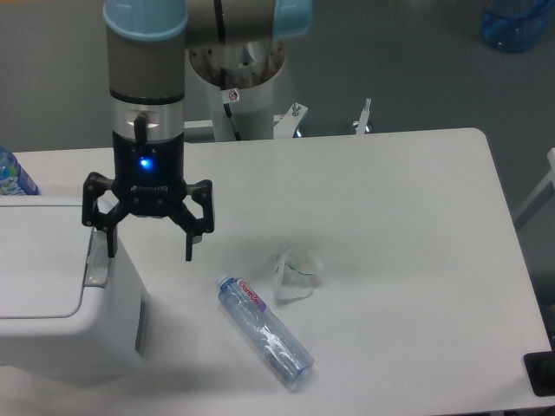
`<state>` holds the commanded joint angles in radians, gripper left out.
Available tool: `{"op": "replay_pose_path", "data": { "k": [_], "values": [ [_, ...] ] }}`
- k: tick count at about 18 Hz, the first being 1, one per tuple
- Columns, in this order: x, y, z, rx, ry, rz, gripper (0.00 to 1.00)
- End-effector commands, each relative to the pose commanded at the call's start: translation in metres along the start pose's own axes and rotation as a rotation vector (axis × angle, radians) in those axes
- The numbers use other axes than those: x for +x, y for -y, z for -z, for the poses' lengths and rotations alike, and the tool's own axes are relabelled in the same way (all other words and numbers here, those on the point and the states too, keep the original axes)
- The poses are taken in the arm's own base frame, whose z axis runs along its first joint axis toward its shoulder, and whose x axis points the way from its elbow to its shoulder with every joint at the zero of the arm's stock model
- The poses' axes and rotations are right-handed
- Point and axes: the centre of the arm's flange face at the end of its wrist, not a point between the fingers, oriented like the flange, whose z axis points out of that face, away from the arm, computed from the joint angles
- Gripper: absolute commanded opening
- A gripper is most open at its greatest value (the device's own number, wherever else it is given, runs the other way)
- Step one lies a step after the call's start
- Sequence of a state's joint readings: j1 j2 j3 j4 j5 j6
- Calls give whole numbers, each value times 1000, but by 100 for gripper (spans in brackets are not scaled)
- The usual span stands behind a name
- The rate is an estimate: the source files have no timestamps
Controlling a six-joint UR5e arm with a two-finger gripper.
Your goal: Open the trash can
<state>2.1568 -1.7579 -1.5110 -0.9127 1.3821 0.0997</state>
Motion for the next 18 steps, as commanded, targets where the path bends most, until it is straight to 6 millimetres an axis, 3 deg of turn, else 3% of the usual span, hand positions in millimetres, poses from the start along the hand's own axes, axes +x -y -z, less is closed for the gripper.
{"op": "replay_pose_path", "data": {
  "k": [18],
  "values": [
    [5, -3, -15, -24, -9, -6, 100]
  ]
}}
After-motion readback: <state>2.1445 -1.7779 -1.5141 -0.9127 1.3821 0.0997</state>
